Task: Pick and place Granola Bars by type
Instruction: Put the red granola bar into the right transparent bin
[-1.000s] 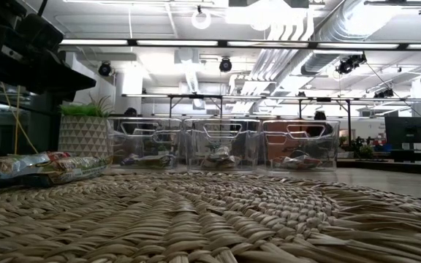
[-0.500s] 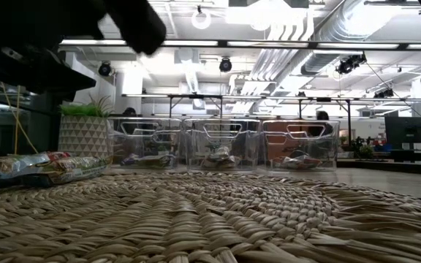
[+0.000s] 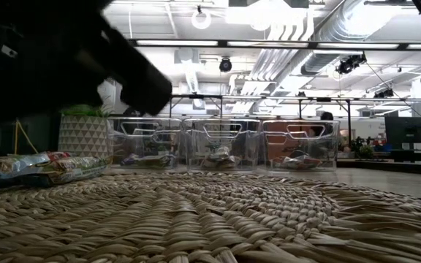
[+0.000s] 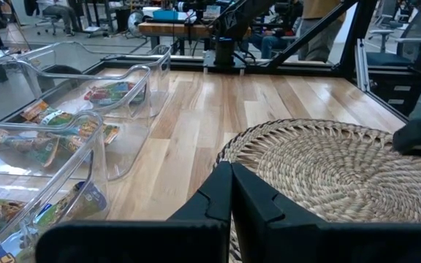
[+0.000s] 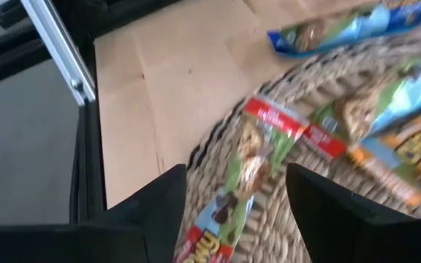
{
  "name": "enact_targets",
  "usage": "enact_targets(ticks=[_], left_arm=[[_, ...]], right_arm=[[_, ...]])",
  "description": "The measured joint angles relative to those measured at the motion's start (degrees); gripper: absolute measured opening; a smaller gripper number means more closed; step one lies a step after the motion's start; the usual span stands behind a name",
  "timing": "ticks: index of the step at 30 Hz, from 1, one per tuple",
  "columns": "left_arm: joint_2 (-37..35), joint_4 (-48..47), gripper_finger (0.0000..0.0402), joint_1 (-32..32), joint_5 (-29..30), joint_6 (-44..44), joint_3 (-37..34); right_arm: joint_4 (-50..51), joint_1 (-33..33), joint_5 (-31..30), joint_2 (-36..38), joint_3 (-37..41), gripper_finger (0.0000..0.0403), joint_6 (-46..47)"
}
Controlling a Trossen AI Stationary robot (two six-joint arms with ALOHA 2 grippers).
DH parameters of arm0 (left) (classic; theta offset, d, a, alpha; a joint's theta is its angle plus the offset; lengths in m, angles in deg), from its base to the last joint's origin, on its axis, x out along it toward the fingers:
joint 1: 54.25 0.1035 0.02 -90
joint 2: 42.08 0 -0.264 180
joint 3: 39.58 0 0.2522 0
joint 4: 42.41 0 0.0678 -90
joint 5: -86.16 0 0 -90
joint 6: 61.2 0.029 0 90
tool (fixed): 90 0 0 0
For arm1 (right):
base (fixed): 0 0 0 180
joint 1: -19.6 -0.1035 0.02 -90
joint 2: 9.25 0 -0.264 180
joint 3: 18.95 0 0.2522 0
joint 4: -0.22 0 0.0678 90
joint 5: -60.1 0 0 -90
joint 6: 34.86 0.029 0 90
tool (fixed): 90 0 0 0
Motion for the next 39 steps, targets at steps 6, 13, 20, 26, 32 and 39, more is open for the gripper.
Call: enact_targets(ticks=[6, 13, 20, 26, 32, 39], left_arm=[[0.0, 0.0, 0.0001, 0.0, 0.0, 0.0, 0.0], [0.0, 0.0, 0.0001, 0.0, 0.0, 0.0, 0.0], [0.0, 0.0, 0.0001, 0.0, 0.0, 0.0, 0.0], [0.0, 0.0, 0.0001, 0.0, 0.0, 0.0, 0.0], [0.0, 0.0, 0.0001, 0.0, 0.0, 0.0, 0.0], [0.0, 0.0, 0.0001, 0.0, 0.0, 0.0, 0.0]], right_arm=[[0.0, 0.0, 1.4, -0.7, 0.0, 0.022, 1.4], [0.4, 0.0, 1.6, -0.9, 0.0, 0.022, 2.5], [-0.1, 0.0, 3.7, -1.8, 0.0, 0.022, 2.8], [-0.6, 0.0, 3.5, -2.5, 0.0, 0.022, 3.7], [-1.0, 0.0, 4.9, -3.3, -0.1, 0.022, 4.7], [-0.7, 0.0, 4.9, -3.6, -0.2, 0.0211, 5.1]])
